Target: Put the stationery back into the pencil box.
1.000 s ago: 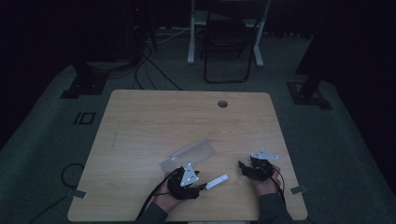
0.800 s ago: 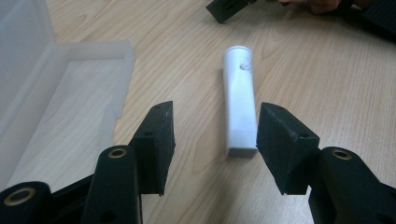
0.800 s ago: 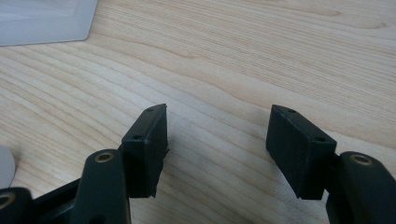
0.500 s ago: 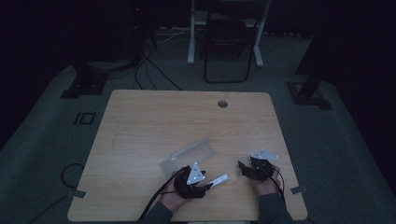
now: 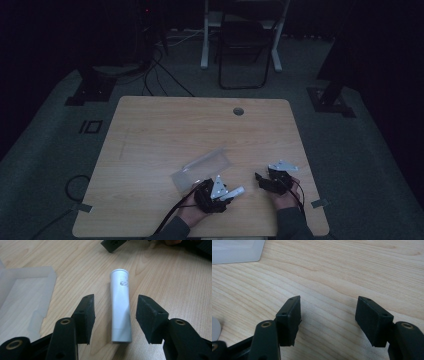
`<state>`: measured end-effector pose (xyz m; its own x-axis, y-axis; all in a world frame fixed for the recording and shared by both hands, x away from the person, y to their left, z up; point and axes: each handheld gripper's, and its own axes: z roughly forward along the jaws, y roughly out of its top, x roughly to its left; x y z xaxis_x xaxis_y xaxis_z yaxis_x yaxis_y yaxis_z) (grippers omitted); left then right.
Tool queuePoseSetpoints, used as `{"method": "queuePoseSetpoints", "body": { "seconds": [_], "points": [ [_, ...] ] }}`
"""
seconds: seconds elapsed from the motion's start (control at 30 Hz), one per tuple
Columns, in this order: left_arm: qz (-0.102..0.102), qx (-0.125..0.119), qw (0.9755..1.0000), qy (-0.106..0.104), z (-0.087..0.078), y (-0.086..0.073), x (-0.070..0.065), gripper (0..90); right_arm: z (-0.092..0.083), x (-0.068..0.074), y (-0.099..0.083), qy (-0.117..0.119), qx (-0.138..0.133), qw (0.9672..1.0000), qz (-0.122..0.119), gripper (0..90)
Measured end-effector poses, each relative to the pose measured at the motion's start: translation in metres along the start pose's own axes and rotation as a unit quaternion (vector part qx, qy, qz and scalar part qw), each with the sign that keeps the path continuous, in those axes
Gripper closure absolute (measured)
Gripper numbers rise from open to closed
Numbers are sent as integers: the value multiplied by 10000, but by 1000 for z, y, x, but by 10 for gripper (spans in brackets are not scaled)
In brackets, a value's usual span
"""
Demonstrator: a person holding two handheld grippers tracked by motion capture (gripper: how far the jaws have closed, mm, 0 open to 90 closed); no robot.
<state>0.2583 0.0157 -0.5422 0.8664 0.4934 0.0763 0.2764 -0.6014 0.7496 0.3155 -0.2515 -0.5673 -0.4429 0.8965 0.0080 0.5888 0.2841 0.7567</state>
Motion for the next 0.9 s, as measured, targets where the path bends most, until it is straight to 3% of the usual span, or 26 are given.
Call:
{"method": "queuePoseSetpoints", "body": {
  "seconds": [0.9],
  "points": [
    [33, 297, 9994, -156, 23, 0, -2, 589, 0, 0, 0, 6, -1, 10000, 0, 368]
  ]
}}
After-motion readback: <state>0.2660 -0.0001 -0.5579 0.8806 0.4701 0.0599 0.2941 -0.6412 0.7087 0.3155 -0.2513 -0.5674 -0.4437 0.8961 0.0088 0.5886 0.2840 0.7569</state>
